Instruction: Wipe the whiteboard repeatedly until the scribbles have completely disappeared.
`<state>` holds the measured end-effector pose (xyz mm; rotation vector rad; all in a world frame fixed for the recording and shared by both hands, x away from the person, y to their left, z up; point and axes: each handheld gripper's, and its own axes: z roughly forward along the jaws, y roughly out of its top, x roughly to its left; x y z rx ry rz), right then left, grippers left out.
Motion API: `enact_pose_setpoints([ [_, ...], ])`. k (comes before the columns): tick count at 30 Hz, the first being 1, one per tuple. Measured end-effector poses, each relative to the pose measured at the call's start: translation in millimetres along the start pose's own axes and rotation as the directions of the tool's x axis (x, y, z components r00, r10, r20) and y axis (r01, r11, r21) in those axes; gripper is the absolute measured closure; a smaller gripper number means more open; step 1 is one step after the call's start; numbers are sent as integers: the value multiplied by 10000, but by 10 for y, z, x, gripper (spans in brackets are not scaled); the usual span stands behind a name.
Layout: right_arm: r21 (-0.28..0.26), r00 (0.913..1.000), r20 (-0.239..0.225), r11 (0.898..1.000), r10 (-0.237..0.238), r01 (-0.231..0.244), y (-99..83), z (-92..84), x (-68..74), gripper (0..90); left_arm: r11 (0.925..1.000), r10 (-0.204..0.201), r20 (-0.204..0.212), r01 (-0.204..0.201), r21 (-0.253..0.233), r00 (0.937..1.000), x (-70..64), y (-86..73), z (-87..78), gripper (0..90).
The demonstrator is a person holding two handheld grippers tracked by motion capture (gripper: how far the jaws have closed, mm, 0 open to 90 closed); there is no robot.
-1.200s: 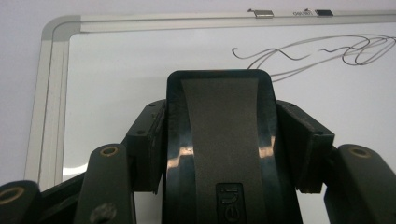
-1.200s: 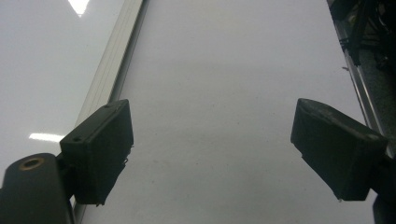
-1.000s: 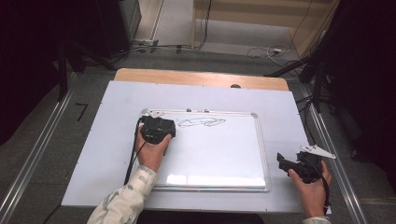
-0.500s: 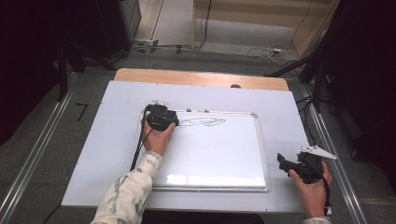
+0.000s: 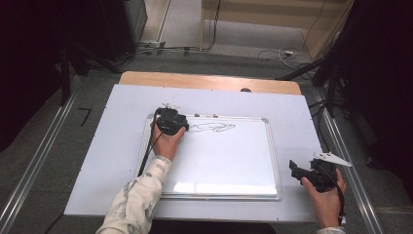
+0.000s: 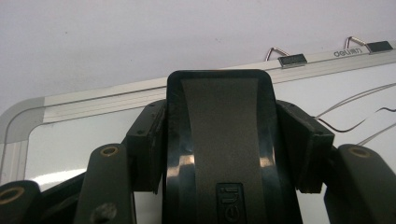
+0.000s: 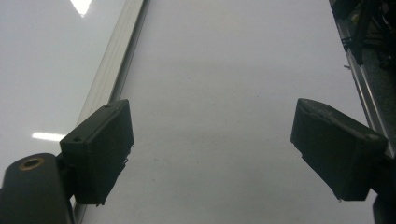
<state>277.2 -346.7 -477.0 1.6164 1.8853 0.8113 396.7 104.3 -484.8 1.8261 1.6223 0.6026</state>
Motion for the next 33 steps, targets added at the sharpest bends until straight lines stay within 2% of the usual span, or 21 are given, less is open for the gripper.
enact_pose_setpoints([
  [8,15,10000,8,10000,-3,3,-1,3,1,117,9992,371,-239,-375,-135,9990,-38,-22,25,403],
  [29,20,10000,23,10000,-11,11,-4,3,1,117,9980,53,-276,-70,-620,9996,-43,-58,20,382],
  [33,26,10000,32,10000,-13,13,-5,3,1,117,9982,172,-394,-194,-575,9991,-54,-60,21,383],
])
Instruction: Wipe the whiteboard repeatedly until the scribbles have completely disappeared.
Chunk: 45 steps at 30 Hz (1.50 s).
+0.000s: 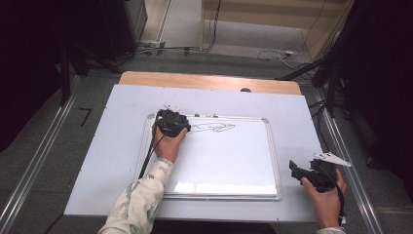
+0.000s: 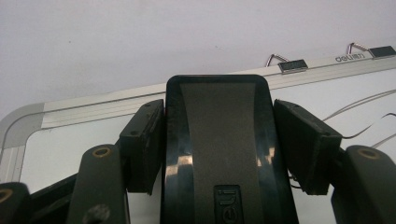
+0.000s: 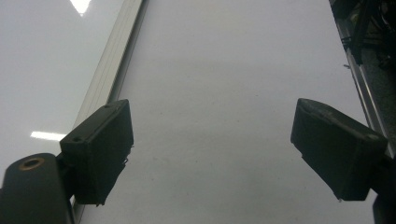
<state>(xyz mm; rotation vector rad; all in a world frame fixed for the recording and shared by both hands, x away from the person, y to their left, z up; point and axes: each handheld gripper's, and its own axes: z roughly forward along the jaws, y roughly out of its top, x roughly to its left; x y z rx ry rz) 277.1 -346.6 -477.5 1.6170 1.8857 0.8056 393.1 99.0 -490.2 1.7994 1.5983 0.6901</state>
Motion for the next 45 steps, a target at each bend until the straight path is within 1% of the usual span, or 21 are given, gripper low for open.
enact_pose_setpoints([
  [2,-4,10000,1,10000,-3,3,0,-1,0,117,10000,-17,13,17,-20,10000,-1,1,2,402],
  [4,0,10000,3,10000,-6,6,0,0,1,117,9999,126,-11,-126,-21,9999,-8,0,2,404],
  [13,-3,10000,34,10000,-11,11,0,-1,5,117,9987,506,-40,-507,-60,9987,-35,-1,8,410],
  [14,-16,10000,29,10000,-13,13,0,-1,6,117,9980,637,-70,-638,-33,9979,-41,2,8,411],
  [16,-11,10000,24,10000,-12,12,1,-1,7,117,9972,747,-98,-748,-26,9972,-59,5,10,411],
  [20,-14,10000,37,10000,-6,6,1,-3,10,116,9967,813,-41,-813,-21,9967,-94,11,18,411],
  [21,-15,10000,35,10000,-12,12,1,-4,9,117,9960,895,-32,-895,-17,9960,-101,11,19,411],
  [29,-26,10000,38,10000,-18,18,1,-4,10,117,9951,991,271,-991,13,9947,-240,31,46,411],
  [35,-48,10000,8,10000,0,0,3,-9,9,117,9941,1084,366,-1085,-3,9934,-340,44,65,411],
  [38,-48,10000,1,10000,-2,2,2,-10,9,117,9945,1047,400,-1048,-2,9937,-389,51,76,411],
  [45,-38,10000,-1,10000,-4,4,1,-8,8,116,9935,1133,472,-1135,14,9924,-451,69,97,411],
])
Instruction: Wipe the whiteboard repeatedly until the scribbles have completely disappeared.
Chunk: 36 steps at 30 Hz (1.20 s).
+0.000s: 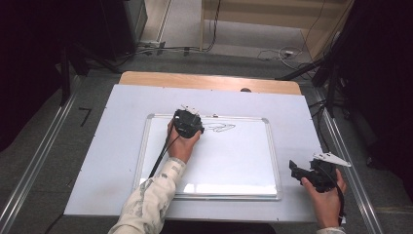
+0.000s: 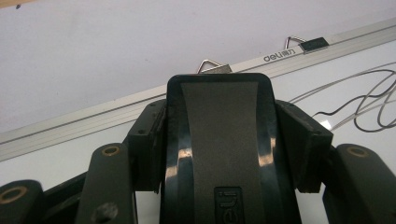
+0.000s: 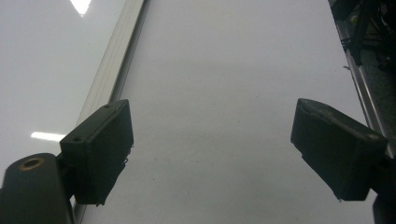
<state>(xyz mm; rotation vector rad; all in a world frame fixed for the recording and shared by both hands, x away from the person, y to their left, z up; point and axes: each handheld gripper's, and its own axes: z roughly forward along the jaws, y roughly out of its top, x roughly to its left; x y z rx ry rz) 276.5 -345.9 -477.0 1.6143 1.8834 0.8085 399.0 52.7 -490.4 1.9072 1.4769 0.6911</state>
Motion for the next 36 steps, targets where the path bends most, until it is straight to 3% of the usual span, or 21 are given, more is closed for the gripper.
enact_pose_setpoints([
  [36,-22,10000,-41,10000,28,-28,-1,-9,-8,117,9995,325,443,-327,42,9985,-407,128,115,411],
])
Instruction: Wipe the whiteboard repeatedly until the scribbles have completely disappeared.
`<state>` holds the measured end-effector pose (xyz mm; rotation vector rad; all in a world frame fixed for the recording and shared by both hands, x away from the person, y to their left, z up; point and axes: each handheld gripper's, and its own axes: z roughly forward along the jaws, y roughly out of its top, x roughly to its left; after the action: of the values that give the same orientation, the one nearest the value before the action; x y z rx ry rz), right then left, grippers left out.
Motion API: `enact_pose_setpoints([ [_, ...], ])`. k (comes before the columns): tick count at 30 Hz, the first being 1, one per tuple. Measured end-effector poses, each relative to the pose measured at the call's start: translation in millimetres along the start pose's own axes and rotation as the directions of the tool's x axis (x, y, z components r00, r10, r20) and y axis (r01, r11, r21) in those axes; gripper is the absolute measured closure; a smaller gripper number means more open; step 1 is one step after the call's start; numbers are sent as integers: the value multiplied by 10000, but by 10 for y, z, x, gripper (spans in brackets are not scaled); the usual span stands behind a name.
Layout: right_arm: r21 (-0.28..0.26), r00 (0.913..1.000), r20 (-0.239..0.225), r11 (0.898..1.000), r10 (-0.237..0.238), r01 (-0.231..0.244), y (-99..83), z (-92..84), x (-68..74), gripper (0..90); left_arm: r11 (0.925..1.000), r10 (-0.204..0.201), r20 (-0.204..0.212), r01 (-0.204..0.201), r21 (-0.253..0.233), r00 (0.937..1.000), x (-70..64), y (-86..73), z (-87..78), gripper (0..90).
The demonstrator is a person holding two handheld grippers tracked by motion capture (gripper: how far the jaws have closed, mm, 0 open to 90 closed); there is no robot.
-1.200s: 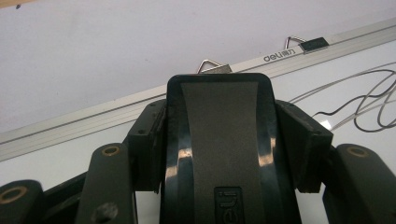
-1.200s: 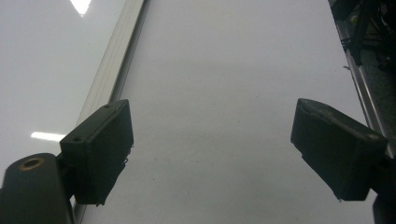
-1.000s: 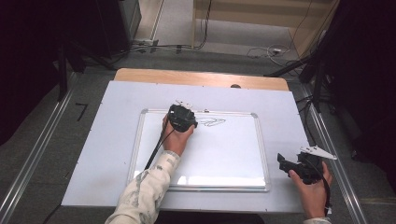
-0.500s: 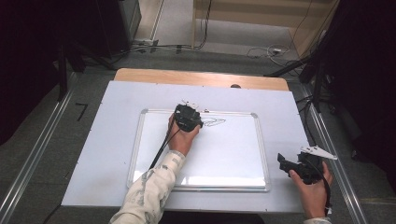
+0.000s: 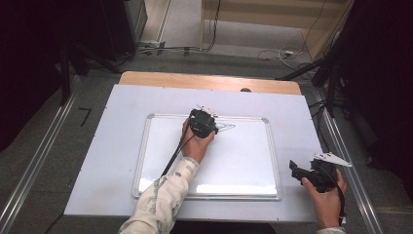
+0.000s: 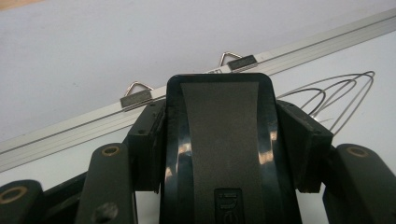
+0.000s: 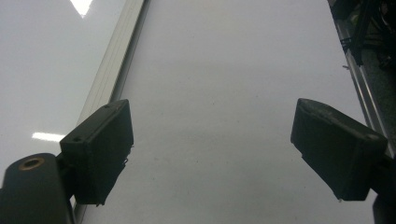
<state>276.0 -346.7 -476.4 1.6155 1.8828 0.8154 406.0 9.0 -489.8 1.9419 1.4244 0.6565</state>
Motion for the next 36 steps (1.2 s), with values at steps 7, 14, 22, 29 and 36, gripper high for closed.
enact_pose_setpoints([
  [7,-5,10000,-15,10000,-14,14,-1,-1,-2,117,10000,87,85,-87,11,9999,-62,21,20,411],
  [14,-15,10000,-25,10000,-16,16,0,-3,-3,117,9999,130,164,-131,18,9998,-129,45,43,411],
  [22,-14,10000,-52,10000,-26,26,0,1,1,117,9997,239,221,-239,29,9995,-205,73,68,411],
  [29,-21,10000,-54,10000,-5,5,0,-3,-3,117,9990,438,322,-441,90,9985,-284,107,94,411],
  [36,-6,10000,-59,10000,-13,13,-1,-2,-2,117,9988,475,404,-478,63,9981,-360,133,122,411],
])
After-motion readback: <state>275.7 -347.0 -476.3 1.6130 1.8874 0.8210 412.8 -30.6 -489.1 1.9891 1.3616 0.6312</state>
